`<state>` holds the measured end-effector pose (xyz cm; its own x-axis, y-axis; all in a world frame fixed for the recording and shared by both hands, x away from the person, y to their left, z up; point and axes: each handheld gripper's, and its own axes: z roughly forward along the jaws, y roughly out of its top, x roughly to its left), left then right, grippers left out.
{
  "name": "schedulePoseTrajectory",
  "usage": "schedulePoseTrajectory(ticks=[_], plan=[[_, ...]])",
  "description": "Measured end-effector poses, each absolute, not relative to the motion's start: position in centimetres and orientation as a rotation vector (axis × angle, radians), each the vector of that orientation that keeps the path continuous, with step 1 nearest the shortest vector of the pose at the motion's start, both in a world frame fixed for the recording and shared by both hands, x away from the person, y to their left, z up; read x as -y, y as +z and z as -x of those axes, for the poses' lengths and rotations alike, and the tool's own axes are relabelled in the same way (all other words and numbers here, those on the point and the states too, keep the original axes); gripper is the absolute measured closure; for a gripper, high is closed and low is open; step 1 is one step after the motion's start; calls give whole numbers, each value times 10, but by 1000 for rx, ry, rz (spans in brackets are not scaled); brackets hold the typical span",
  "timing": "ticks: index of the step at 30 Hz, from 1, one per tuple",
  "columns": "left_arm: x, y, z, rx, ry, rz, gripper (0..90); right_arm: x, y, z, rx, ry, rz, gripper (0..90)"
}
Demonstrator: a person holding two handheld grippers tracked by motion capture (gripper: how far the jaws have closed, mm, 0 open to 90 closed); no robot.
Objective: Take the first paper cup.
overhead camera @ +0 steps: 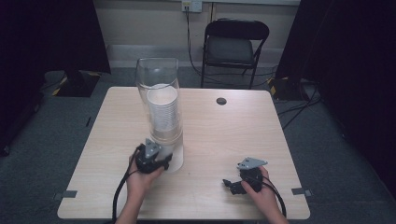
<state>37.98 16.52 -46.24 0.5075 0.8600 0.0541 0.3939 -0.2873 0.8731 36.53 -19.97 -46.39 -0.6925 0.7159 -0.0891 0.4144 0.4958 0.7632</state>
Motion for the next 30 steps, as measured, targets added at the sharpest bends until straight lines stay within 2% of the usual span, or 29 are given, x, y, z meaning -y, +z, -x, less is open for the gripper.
schedulePoseTrajectory(ticks=[1, 5, 18, 30], plan=[[-166, -465, -378, -1053, 641, -1835, 368, 200, -464, -365, -2348, 1042, -938, 88], [-167, -453, -369, -960, 681, -1887, 363, 200, -464, -366, -2352, 1046, -929, 87], [-177, -462, -355, -905, 668, -1951, 352, 199, -464, -367, -2352, 1042, -926, 86], [-207, -463, -353, -987, 692, -1893, 344, 199, -464, -367, -2352, 1042, -926, 86]])
